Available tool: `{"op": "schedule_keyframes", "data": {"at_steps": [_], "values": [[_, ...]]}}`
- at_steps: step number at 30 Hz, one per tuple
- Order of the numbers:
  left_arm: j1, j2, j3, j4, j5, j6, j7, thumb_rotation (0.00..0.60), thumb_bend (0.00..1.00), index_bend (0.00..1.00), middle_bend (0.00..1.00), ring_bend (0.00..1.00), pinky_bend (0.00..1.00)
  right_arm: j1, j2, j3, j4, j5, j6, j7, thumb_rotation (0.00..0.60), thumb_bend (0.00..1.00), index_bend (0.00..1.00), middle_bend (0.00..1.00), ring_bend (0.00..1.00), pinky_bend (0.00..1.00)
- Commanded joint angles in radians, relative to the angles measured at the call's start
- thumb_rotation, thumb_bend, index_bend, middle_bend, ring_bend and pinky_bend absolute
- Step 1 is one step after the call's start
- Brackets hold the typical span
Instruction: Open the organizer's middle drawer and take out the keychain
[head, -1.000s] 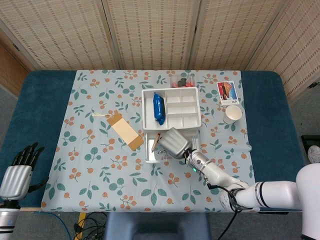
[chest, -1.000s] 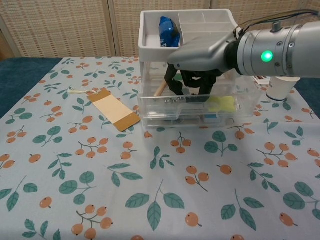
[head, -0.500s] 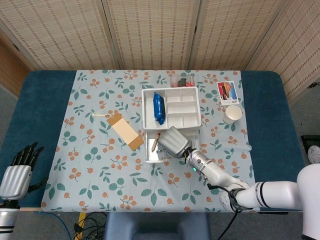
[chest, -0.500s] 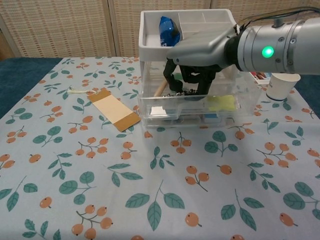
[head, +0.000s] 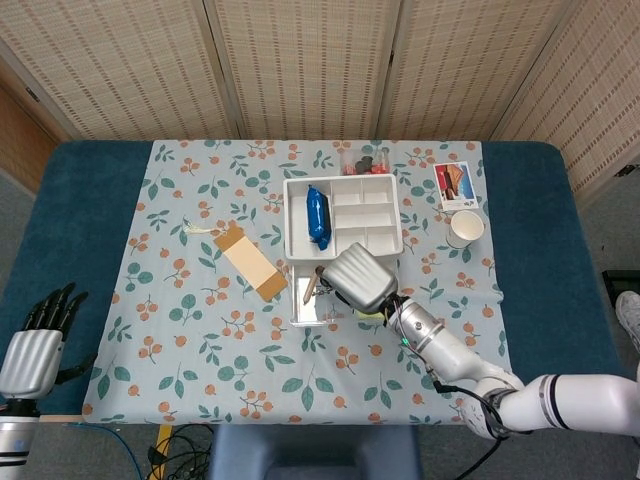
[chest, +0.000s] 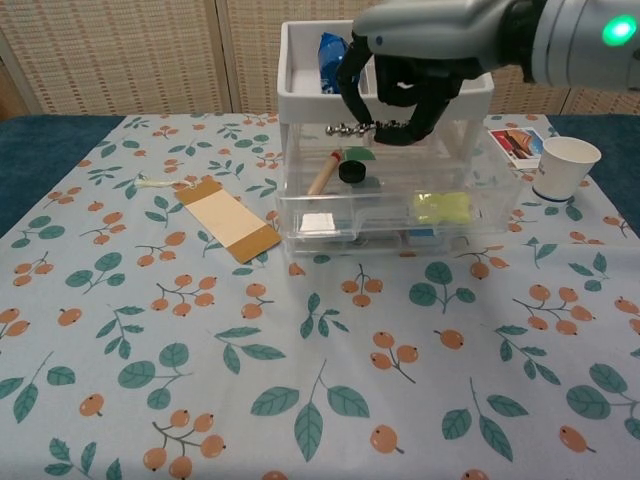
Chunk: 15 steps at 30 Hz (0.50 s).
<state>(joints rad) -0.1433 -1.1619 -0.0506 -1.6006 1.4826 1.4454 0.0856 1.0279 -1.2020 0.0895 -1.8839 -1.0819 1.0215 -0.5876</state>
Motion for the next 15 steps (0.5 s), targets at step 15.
{"op": "schedule_keyframes", "data": {"at_steps": [15], "values": [[-0.016, -0.004, 0.0, -0.024, 0.027, -0.002, 0.021, 0.6, 0.21, 0.1, 0.04, 0.02, 0.11, -0.358, 0.161, -0.125, 0.044, -0.121, 0.197, 0.215, 0.6, 0.54, 0.65, 0.96, 1.0, 1.0]]}}
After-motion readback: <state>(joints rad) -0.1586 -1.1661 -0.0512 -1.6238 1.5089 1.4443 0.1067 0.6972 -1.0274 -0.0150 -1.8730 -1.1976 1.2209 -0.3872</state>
